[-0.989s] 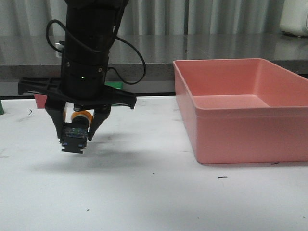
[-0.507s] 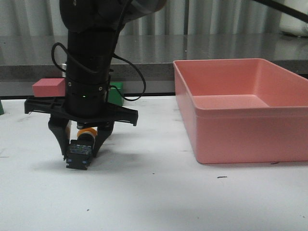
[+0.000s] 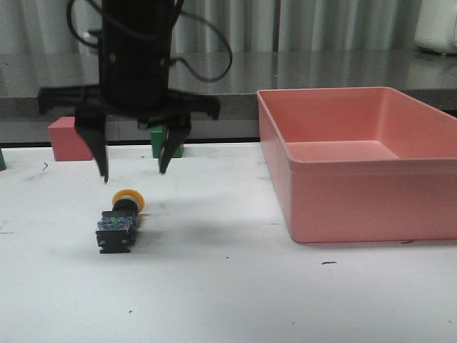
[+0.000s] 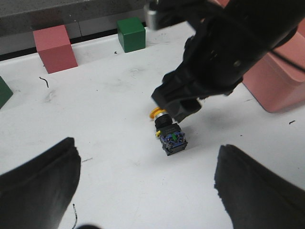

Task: Place and stand button with both arms
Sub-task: 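Lower the button onto the table and open the right gripper, then withdraw the right gripper upward away from the button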

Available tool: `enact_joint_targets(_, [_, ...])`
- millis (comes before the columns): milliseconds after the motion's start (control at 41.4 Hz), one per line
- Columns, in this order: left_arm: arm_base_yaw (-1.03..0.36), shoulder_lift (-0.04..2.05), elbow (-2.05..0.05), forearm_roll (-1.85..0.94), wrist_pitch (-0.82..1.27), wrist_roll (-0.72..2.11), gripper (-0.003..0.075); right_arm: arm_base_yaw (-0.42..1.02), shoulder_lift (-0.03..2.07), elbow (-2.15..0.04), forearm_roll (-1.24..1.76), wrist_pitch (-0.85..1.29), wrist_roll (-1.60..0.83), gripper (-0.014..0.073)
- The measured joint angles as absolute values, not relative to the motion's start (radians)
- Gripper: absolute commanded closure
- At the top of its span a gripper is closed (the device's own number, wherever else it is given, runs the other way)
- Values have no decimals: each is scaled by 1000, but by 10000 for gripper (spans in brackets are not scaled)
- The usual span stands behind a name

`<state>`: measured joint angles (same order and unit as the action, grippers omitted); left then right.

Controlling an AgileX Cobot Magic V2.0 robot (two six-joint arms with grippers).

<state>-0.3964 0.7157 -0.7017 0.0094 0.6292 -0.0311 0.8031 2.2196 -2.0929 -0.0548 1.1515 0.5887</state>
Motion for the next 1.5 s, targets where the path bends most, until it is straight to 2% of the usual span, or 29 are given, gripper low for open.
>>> enact_joint_targets(217, [-396,716,-702,9,629,-31,155,803,2030,-2088,-105,1209,388,120])
enact_joint_targets(410, [-396,716,-702,9,629,-31,155,801,1874,-1989,-113,1212,276,120])
enact_joint_targets(555, [-396,716,-702,9,629,-31,155,772,1767,-1858,-106,1186,208,120])
enact_joint_targets(917, [-396,716,-702,9,629,-31,155,594,1444,-1452,27,999,57,126])
enact_joint_targets(1496, [-396,716,-702,9,629,-31,155,583,923,-986,27,896,23,126])
